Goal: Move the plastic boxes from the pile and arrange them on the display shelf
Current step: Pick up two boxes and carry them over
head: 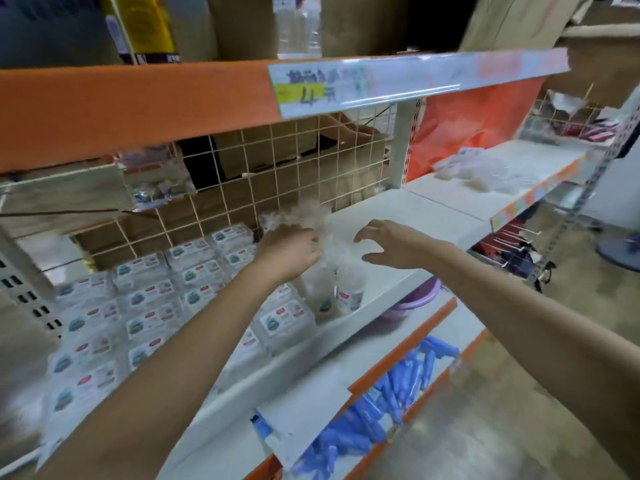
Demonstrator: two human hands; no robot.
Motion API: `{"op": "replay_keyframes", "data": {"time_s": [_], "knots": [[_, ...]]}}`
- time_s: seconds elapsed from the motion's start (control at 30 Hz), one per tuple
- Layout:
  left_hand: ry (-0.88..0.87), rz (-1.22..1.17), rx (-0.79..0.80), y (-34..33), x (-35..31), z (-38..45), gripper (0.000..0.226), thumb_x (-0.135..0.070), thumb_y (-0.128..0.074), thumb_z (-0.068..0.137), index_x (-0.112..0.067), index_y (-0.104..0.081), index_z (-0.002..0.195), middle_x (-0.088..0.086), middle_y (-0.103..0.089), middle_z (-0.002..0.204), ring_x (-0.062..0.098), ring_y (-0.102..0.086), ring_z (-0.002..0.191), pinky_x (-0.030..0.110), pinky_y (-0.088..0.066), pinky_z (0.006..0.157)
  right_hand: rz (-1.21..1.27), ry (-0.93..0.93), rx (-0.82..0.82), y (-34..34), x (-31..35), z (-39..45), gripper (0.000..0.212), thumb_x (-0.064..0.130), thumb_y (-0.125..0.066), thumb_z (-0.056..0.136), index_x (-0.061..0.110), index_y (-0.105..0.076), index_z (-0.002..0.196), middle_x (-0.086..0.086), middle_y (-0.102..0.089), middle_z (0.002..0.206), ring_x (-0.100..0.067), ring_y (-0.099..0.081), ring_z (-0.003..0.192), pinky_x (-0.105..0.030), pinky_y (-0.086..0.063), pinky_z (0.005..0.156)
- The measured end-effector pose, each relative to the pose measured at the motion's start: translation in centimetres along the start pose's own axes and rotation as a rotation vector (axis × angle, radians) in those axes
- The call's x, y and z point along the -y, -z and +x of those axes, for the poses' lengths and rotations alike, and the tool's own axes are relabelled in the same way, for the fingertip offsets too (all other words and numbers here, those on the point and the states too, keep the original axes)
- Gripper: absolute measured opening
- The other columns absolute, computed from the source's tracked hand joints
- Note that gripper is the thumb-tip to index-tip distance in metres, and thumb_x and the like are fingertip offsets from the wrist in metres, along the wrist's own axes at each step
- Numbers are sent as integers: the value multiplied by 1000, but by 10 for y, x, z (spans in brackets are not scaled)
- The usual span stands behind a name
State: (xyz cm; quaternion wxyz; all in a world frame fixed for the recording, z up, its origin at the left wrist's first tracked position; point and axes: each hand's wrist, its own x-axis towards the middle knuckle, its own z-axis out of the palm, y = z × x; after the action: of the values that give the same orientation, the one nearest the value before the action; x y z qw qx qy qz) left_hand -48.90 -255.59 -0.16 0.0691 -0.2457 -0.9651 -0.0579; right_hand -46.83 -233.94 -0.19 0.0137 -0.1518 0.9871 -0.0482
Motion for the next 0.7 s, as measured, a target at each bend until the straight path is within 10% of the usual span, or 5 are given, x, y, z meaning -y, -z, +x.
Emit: {"op": "replay_keyframes", "data": {"time_s": [0.7], "knots": [[300, -154, 111, -27, -39, -40, 53, -25, -68, 85, -22, -48, 133, 3, -52, 133, 18, -57, 107, 29, -51, 80, 248, 323, 66, -37, -18, 7, 49, 15, -68, 84, 16, -50, 130, -6, -47, 129, -24, -50, 111, -30, -42, 92]]}}
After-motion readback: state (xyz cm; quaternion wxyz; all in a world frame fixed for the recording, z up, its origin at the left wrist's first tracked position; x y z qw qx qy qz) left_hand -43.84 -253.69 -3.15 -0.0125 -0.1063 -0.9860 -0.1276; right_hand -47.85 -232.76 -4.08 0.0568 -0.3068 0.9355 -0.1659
